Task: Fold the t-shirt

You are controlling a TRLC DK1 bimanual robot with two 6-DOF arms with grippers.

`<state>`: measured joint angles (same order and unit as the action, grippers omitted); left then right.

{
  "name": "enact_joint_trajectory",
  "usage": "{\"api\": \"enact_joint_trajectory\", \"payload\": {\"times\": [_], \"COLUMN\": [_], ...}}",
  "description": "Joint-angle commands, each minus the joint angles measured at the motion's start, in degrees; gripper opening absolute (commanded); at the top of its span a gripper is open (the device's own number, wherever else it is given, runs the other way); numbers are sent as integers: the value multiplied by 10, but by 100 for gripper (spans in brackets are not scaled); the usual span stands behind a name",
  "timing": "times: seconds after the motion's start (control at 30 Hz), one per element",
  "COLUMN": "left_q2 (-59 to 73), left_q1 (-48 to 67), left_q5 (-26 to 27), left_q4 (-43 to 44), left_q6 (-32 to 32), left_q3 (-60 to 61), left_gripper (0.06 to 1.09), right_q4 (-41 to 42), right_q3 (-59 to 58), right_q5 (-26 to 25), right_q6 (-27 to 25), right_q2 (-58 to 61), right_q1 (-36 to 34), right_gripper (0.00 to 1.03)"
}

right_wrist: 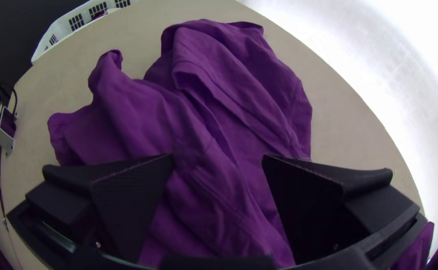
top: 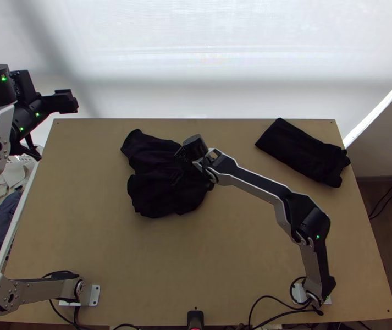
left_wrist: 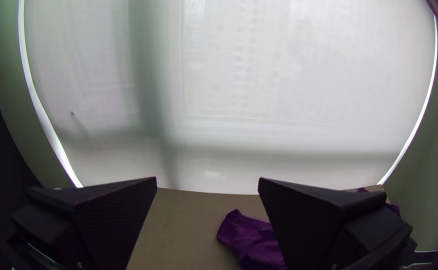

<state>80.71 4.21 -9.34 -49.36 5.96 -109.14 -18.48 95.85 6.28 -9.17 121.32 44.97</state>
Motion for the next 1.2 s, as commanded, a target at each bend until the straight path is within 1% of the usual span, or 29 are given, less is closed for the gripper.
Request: {"api": "enact_joint_trajectory", "payload": {"times": [0.0,0.03,0.13,0.17,0.2,0.23,0.4,0.53,0.7,0.87,1.07,1.17], "left_q2": [-13,-13,-13,-13,-13,-13,-10,-6,8,32,73,89], "left_q1": [-6,-9,-10,-10,-10,-10,-10,-18,-37,-47,-46,-36], "left_q5": [12,16,17,18,19,20,20,21,21,24,33,40], "left_q4": [10,10,13,14,16,16,20,32,81,143,199,200], "left_q6": [-8,-8,-8,-9,-9,-9,-13,-24,-26,-21,17,28], "left_q3": [8,9,12,14,16,16,21,62,137,207,259,259], "left_gripper": [104,104,104,104,104,104,104,104,104,104,104,104], "right_q4": [-16,-18,-19,-19,-18,-19,3,12,14,37,56,59], "right_q3": [17,17,16,16,17,17,-1,-15,-47,-83,-109,-119], "right_q5": [6,6,6,6,6,6,6,6,5,3,2,1], "right_q6": [14,16,28,29,30,34,57,67,71,76,88,88], "right_q2": [21,23,24,24,22,16,-38,-80,-126,-172,-217,-236], "right_q1": [-4,-5,-9,-9,-9,-9,-7,-8,-19,-41,-73,-88], "right_gripper": [83,78,46,34,17,2,3,3,3,3,3,3]}}
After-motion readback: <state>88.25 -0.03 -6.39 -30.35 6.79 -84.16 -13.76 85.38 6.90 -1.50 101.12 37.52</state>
